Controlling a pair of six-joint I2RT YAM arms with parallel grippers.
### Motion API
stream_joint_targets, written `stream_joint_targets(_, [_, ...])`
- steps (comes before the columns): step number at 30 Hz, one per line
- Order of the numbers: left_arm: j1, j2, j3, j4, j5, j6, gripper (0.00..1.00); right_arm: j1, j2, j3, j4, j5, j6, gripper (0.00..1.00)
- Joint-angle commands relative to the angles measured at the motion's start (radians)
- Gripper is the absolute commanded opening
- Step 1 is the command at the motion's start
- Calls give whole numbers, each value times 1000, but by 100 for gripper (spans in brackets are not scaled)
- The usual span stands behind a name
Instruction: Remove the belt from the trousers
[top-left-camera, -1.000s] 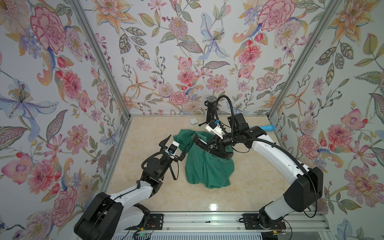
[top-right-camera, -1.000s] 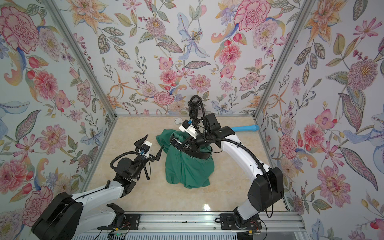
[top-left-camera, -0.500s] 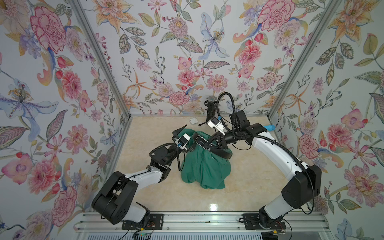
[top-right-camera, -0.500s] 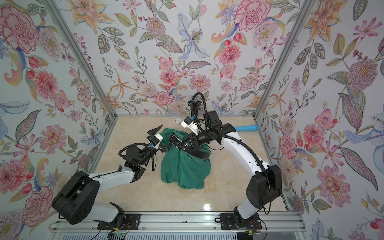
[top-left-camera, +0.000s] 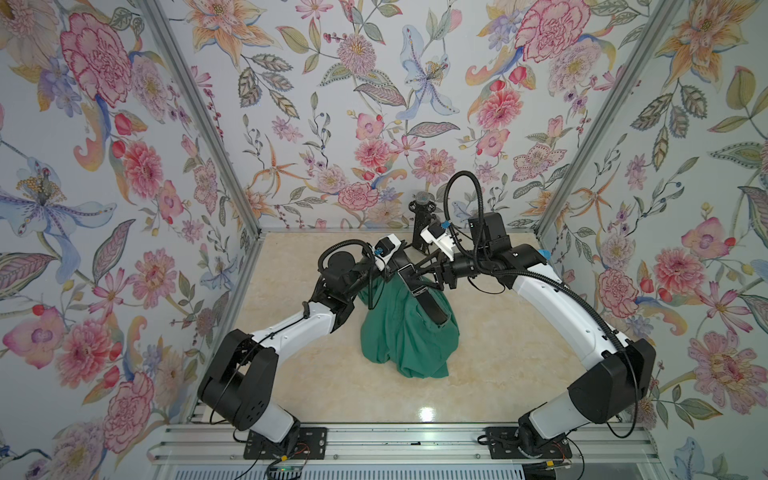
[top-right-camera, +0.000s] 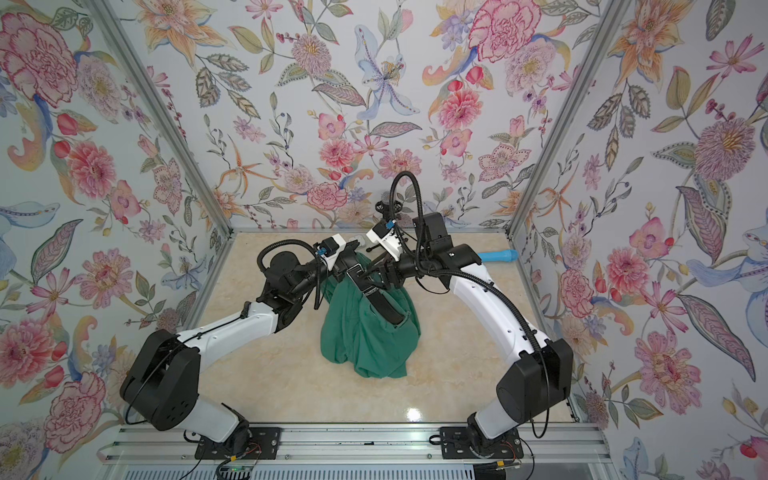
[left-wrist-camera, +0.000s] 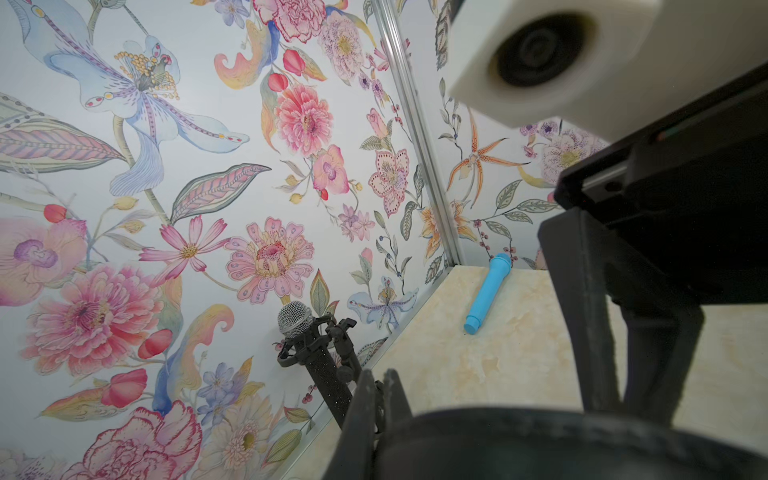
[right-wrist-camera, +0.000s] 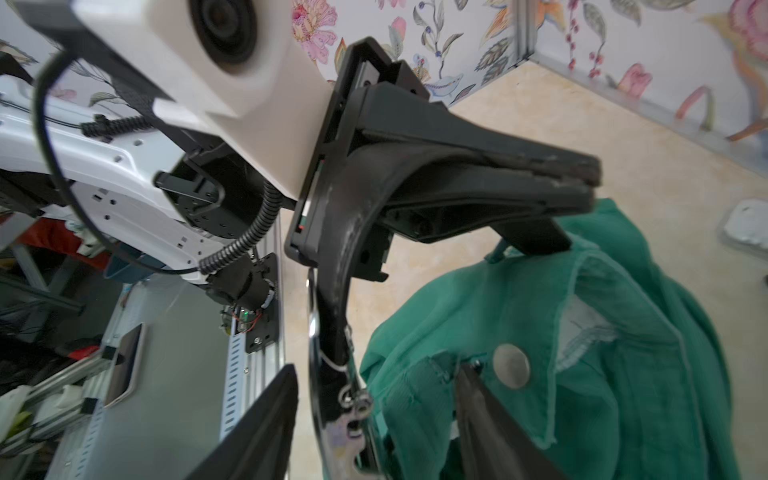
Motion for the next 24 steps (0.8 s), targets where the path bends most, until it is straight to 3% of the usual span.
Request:
stream_joint_targets(1, [2,-60,128,-289,-177,75,0,-24,-158,-125,266,282,129,84])
stream_joint_targets(3, [1,-49,190,-405,-270,97,0,-30,-256,-250,435,444,187,91])
stream_joint_targets(5, [-1,-19,277,-542,-366,91,0,-15,-348,-380,592,593,191,92])
stream_joint_targets(8, [-18,32,426,-745,-539,41,0,52,-394,-450,659,741,148,94])
stream_joint_targets(10, [-24,89,521,-863,-594,-13,0,118,-373,-456,655,820,91,95])
stream_joint_targets(16, [-45,126,640,-987,-585,-117,0,256,-231,-402,706,881,13,97])
stream_joint_targets(24, [-45,81,599,-950,-481,-172,0,313,-20,-244,791,1011,-69,83])
